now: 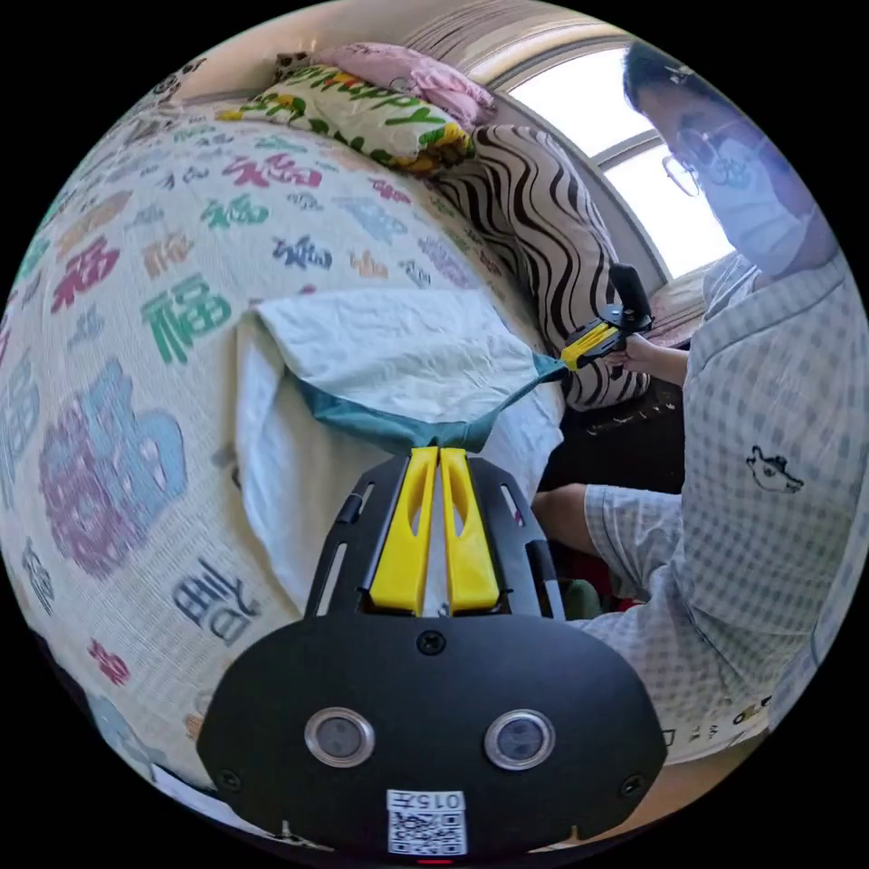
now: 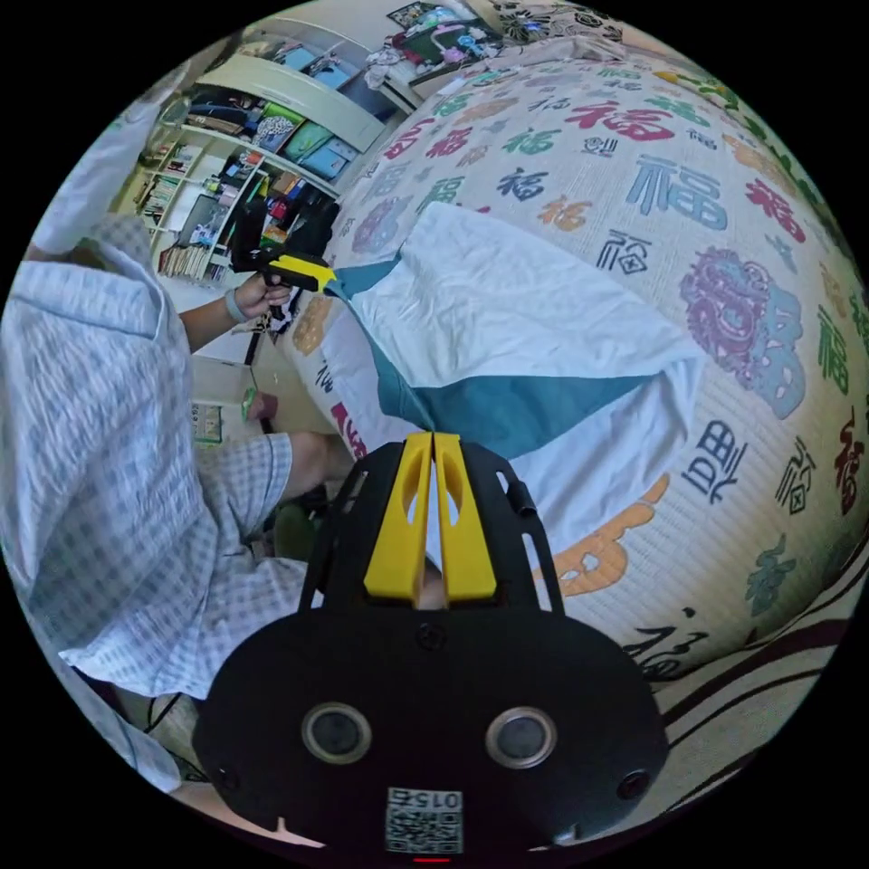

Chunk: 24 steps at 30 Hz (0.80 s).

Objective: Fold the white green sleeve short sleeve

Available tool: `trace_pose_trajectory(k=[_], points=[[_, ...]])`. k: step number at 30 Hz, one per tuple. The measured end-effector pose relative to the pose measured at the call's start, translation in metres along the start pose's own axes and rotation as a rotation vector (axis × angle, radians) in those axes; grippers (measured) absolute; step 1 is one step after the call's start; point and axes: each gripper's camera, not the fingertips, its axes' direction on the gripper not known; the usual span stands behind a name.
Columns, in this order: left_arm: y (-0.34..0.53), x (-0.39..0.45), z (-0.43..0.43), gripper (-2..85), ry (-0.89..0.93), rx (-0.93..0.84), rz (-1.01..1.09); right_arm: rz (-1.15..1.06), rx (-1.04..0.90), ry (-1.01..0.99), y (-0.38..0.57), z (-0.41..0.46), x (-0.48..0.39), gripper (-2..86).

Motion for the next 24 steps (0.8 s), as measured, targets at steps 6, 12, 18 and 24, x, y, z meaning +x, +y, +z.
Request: trace_pose_trajectory(k=[6, 12, 18, 24], points=[[0.069, 0.020, 0.036, -0.6, 0.003, -0.053, -0.050, 0.010, -0.101, -0.005, 0.052, 0.065, -0.045, -0.9], [0.101, 0.042, 0.060, -0.7, -0.035, -0.034, -0.010, -0.080, -0.169, 0.174, 0.078, 0.103, -0.087, -0.7], [0.128, 0.064, 0.074, -0.7, -0.070, -0.022, 0.020, -0.098, -0.190, 0.212, 0.099, 0.125, -0.109, -0.3], [0.144, 0.077, 0.069, -0.8, -0.062, -0.032, 0.016, 0.053, -0.150, -0.071, 0.128, 0.105, -0.093, -0.5]])
